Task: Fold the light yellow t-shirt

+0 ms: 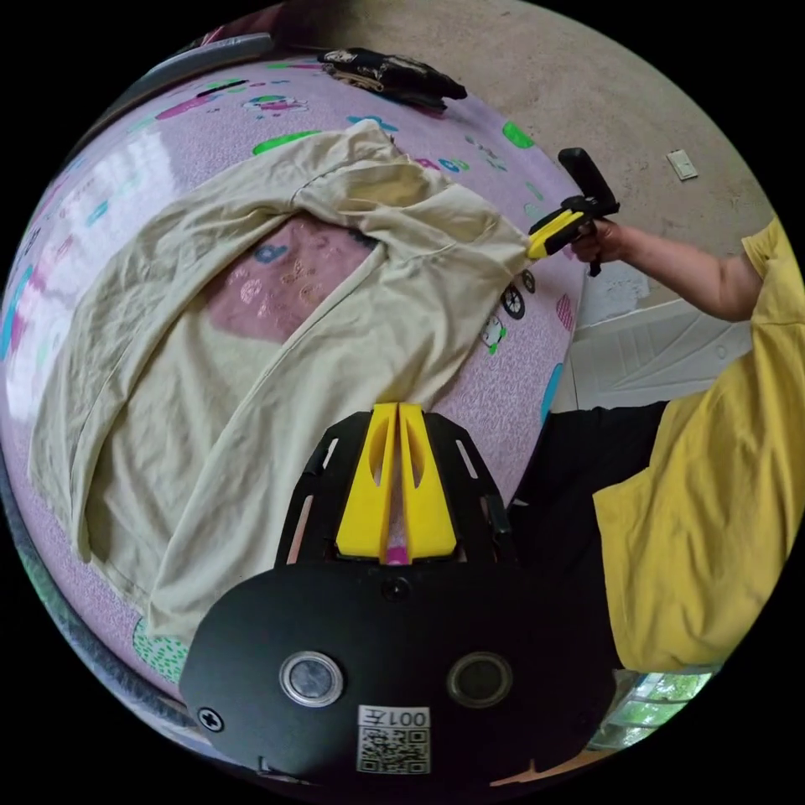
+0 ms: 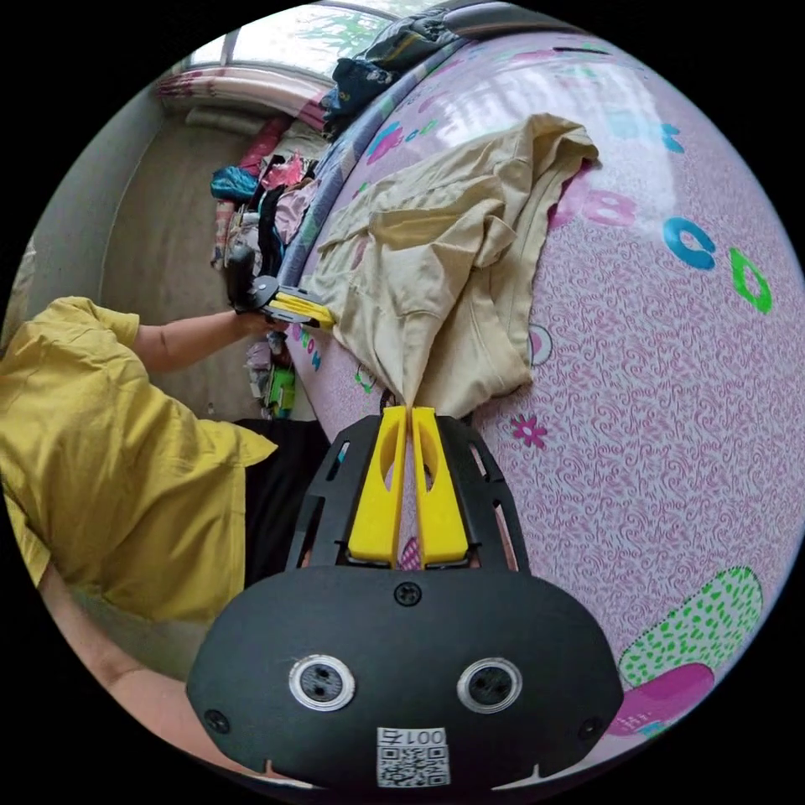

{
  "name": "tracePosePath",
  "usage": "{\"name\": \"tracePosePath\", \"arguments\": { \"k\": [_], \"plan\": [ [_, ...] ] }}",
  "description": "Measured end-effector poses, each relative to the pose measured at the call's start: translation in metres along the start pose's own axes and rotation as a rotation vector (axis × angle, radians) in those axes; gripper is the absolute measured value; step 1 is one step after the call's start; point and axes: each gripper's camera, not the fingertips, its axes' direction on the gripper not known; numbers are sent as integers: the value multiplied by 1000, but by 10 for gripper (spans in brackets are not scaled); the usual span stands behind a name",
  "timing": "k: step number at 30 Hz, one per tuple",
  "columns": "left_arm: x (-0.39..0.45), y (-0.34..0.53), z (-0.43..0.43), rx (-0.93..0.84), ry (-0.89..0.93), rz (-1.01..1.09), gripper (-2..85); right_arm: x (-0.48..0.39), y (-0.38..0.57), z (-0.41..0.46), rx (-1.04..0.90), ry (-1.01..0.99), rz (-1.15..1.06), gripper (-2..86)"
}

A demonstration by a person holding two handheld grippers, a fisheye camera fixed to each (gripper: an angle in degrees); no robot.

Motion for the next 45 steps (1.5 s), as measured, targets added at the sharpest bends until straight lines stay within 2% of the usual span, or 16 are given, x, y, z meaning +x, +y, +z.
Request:
{"name": "tracePosePath", "arguments": {
  "k": [5, 7, 13, 16, 23, 34, 41, 45],
  "plan": [
    [-1, 5, -1, 9, 8, -21, -15, 8, -1, 6, -62, -9, 57, 9],
    [-2, 3, -12, 65, 26, -44, -14, 7, -1, -2, -47, 12, 65, 13],
    [-18, -17, -33, 245, 56, -147, 18, 2, -13, -58, 229, 25, 51, 38],
    [-36, -37, -23, 298, 152, -205, 49, 0, -47, -59, 225, 102, 11, 59],
    [-59, -71, 9, 314, 253, -239, 64, 13, -112, -41, 132, 142, -33, 69],
    [-77, -72, 33, 299, 307, -219, 57, 9, -127, -43, 70, 69, -70, 67],
    [-80, -69, 50, 279, 291, -201, 25, 0, -136, -42, 43, 97, -80, 61],
    [-87, -62, 56, 263, 289, -210, 49, 1, -136, -48, 63, 86, -51, 64]
  ]
}}
